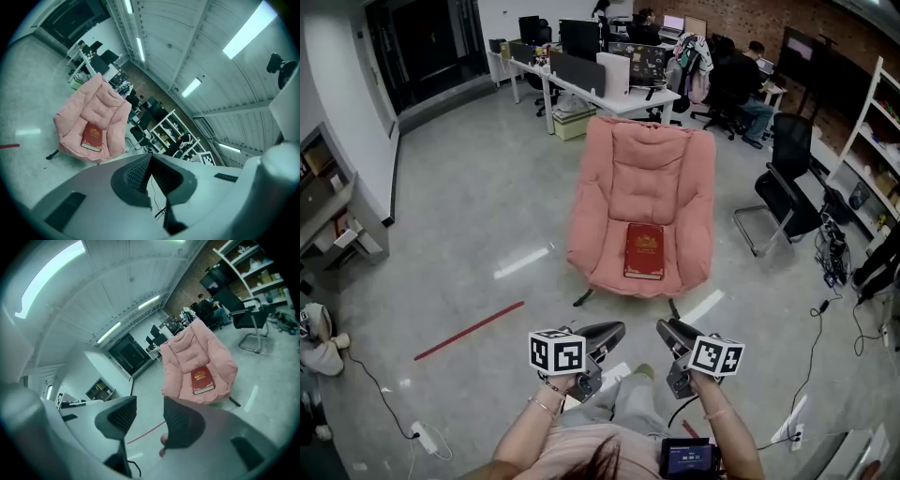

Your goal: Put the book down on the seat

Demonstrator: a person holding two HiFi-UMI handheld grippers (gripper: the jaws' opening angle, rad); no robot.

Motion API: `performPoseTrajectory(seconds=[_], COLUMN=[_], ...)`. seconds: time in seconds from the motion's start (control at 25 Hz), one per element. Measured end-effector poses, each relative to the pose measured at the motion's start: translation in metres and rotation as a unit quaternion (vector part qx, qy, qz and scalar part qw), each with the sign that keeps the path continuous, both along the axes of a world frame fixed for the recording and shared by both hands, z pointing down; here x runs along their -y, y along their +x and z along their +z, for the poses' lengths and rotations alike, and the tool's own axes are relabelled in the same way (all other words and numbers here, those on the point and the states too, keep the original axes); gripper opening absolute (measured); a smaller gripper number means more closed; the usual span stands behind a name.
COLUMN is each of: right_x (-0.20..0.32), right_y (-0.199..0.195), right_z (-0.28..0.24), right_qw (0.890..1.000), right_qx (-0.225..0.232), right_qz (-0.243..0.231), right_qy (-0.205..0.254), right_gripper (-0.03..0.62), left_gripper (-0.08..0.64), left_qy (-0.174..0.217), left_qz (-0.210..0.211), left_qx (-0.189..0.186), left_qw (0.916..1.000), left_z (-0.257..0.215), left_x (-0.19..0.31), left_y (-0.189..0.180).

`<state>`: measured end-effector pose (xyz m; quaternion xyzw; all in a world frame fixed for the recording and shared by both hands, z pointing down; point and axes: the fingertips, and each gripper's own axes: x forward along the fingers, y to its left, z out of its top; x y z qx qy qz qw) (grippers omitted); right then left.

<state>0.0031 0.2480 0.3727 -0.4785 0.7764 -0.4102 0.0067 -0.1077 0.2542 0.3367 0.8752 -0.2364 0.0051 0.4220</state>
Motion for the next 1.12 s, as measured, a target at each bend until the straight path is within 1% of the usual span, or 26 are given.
performPoseTrajectory(seconds=[0.2,0.36,0.52,0.68,0.84,0.92,1.12], right_x=[-0.026,-0.035,-0.038,-0.048,-0.062,-0.071,-0.09], right_y=[-0.009,-0.012,-0.011,-0.006,0.014,0.023,0.043], right_z=[-0.012,-0.02,-0.028,-0.033,-0.033,-0.037,-0.042], right_qw=[1.0,0.999,0.997,0.996,0.996,0.996,0.993], right_qx=[-0.011,-0.009,-0.037,-0.051,-0.056,-0.055,-0.075], right_qz=[0.014,0.022,0.014,0.003,0.006,0.0,-0.022], right_qy=[0.021,0.038,0.062,0.07,0.068,0.069,0.084], right_gripper=[0.152,0.115,0.067,0.048,0.018,0.015,0.015], left_gripper=[-0.002,-0.002,-0.002,-0.002,-0.002,-0.002,-0.002], left_qy=[0.02,0.03,0.035,0.035,0.042,0.041,0.043], left_qz=[0.024,0.018,-0.002,-0.049,-0.07,-0.079,-0.093], left_qx=[0.008,0.013,0.005,-0.007,-0.005,-0.005,-0.002], left_qw=[0.9995,0.9993,0.9994,0.9982,0.9967,0.9961,0.9947], left_z=[-0.007,-0.009,-0.013,-0.02,-0.024,-0.025,-0.025], left_x=[-0.024,-0.034,-0.036,-0.036,-0.049,-0.06,-0.087], left_y=[-0.008,-0.012,-0.015,-0.02,-0.008,0.0,0.02])
